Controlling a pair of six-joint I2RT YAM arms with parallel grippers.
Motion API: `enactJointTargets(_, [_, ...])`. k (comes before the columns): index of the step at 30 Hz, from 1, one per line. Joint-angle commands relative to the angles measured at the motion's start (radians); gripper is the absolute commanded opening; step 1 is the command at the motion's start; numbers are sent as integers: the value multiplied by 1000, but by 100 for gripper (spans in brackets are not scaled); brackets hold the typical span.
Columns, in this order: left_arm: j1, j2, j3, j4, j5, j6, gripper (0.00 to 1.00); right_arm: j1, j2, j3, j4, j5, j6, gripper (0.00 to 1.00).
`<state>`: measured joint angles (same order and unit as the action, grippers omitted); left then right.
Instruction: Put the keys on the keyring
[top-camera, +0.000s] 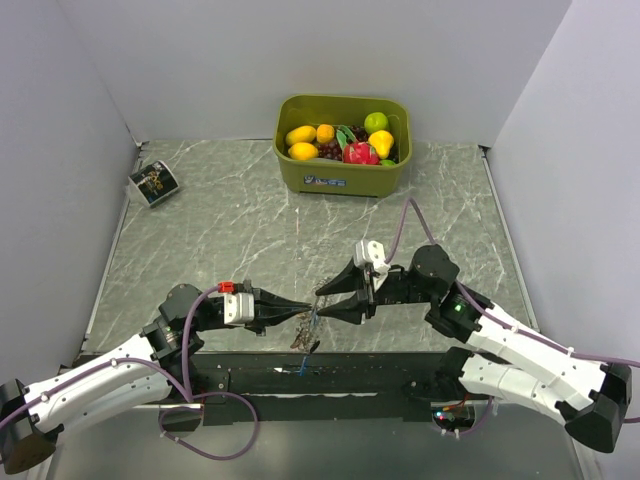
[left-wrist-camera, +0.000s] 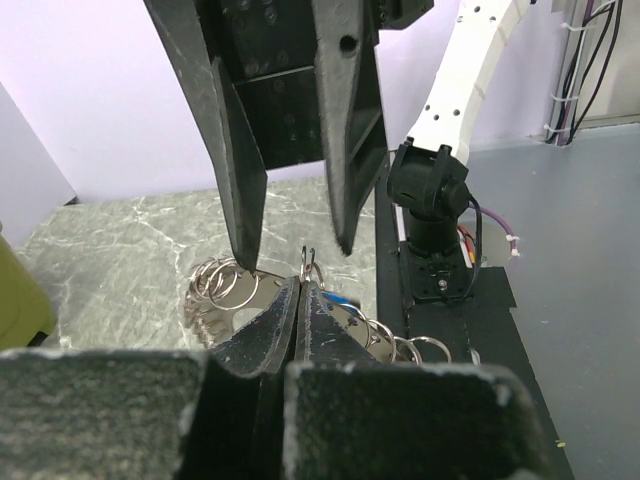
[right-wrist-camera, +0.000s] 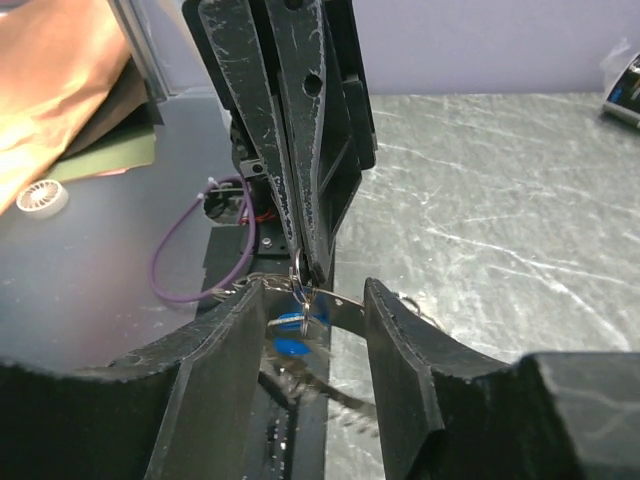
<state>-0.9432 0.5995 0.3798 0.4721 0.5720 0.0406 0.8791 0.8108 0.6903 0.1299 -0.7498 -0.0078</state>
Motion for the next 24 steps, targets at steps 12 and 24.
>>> enactJointTargets(12, [-5,-3,8,129,25,-16,1,0,28,-3,77,-17,45,16])
enactJointTargets(24, [-5,-4,5,148,31,-24,1,1,24,3,59,-14,38,10])
